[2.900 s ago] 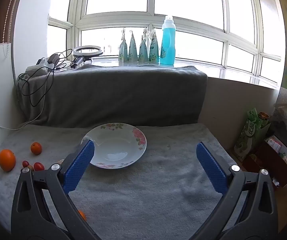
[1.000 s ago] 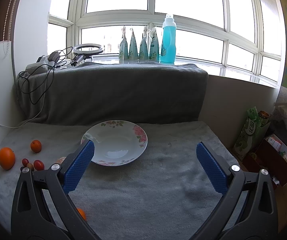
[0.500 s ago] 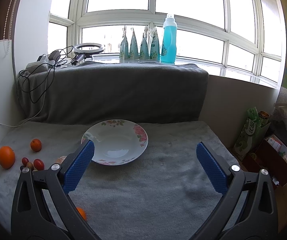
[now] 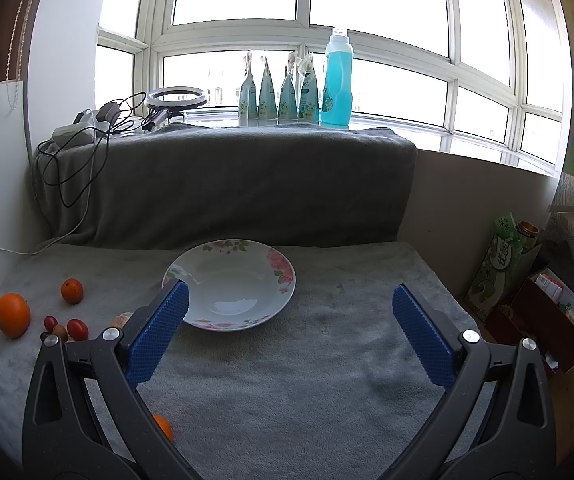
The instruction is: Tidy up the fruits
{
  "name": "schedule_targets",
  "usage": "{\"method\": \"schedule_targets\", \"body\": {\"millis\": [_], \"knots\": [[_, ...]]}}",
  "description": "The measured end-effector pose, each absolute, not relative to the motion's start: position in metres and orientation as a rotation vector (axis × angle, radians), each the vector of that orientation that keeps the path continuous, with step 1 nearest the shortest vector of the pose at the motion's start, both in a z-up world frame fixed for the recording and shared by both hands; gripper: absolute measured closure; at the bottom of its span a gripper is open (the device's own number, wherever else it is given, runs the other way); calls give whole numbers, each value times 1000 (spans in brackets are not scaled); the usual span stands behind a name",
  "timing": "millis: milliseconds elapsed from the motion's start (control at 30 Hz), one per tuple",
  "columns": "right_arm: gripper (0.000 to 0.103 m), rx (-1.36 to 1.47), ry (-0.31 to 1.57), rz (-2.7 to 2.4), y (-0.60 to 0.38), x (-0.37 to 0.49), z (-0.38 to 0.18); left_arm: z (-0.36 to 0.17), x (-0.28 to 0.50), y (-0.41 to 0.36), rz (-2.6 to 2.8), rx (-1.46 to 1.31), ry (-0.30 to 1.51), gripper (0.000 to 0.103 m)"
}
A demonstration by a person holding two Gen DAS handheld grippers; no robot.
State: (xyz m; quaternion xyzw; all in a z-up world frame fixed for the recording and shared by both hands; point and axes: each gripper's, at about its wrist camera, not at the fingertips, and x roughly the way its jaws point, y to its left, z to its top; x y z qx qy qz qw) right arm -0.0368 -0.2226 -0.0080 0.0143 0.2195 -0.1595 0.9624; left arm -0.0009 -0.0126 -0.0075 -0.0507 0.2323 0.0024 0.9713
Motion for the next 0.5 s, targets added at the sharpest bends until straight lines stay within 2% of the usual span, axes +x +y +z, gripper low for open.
{"method": "schedule_targets", "body": {"millis": [500], "knots": [[0, -4, 470, -281, -211, -25, -16, -12, -2, 0, 32, -111, 494, 0]]}}
